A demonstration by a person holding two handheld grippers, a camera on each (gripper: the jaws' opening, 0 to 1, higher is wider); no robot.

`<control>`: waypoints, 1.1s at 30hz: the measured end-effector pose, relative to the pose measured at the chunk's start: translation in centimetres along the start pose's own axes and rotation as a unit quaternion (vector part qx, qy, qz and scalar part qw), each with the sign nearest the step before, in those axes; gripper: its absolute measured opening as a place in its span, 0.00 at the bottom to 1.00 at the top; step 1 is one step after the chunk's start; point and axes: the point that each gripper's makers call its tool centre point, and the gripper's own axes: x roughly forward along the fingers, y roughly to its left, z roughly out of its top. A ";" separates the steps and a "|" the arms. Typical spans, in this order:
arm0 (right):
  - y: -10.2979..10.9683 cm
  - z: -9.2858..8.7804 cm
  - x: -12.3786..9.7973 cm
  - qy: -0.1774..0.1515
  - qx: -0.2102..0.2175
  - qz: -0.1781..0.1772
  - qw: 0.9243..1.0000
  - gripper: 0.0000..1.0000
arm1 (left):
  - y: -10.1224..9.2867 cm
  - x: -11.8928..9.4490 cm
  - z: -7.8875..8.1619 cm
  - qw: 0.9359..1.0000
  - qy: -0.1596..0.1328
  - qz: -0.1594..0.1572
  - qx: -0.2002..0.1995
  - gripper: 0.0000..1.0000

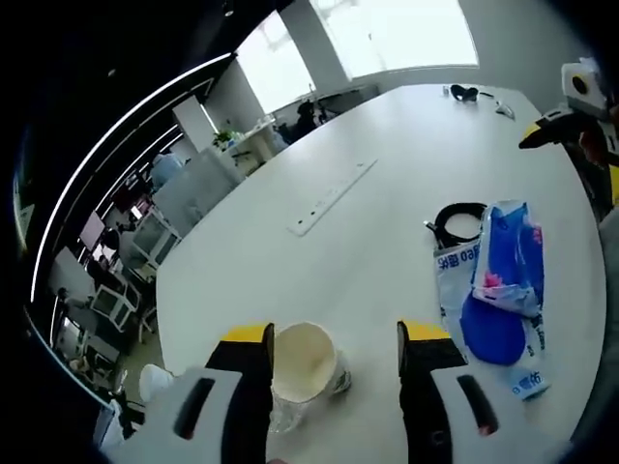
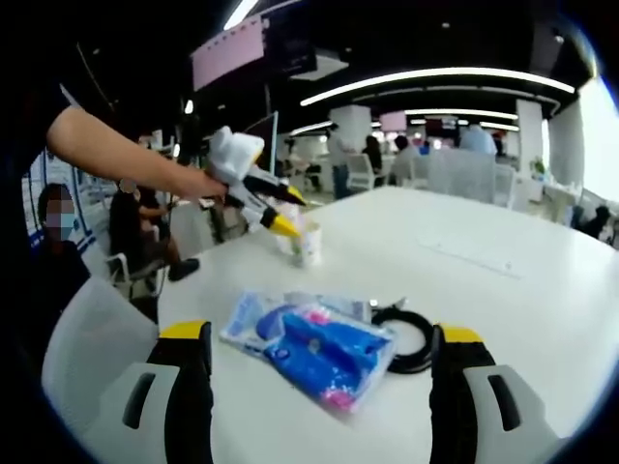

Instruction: Arrange the tabletop items into an orderly group along one side of the table until the central work area is clear of visible clutter.

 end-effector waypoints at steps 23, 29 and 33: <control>-0.7 1.0 -0.2 0.001 -0.035 -0.008 0.999 0.81 | -2.9 -2.3 2.9 0.999 -0.031 -0.003 -0.021 0.74; -0.8 0.9 -0.2 0.007 -0.047 -0.013 0.999 0.78 | -3.8 -2.6 3.1 0.999 -0.033 -0.005 -0.023 0.75; -1.0 0.5 -0.2 0.013 -0.052 -0.018 0.998 0.76 | -4.3 -2.8 3.3 0.999 -0.037 -0.007 -0.023 0.75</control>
